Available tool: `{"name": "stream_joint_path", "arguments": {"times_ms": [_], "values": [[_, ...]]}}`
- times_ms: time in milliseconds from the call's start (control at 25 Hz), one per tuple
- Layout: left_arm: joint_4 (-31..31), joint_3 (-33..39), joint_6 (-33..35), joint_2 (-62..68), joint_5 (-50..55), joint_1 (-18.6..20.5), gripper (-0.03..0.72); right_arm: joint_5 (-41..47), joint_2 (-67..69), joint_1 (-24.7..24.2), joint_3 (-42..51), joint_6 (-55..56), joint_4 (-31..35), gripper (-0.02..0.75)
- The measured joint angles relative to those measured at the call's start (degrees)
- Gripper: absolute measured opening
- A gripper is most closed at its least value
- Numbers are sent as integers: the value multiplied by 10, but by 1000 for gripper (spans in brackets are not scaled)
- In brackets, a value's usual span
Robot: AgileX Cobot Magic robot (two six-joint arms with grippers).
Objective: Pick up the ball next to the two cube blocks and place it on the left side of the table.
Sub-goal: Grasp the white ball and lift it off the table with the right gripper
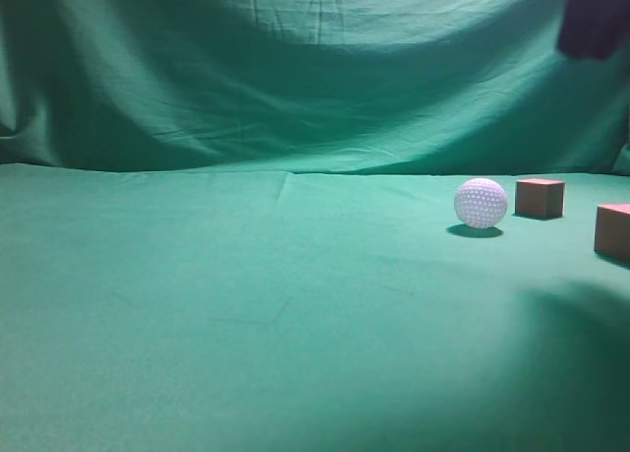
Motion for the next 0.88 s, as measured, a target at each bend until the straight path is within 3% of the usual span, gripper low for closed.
{"name": "stream_joint_path", "arguments": {"times_ms": [160,280,440,520,840,880], "values": [[0,0,0,0,0,0,0,-22,67,0,-24,-12,37,530],[0,0,0,0,0,0,0,-31,108,0,-36,-30,50,649],[0,0,0,0,0,0,0,-61,155,0,-49,-38,55,635],[0,0,0,0,0,0,0,-78,174,0,-50,-39,56,561],[0,0,0,0,0,0,0,-124,218,8,-50,-51,59,571],[0,0,0,0,0,0,0,-130,219,11,-50,-53,60,515]]}}
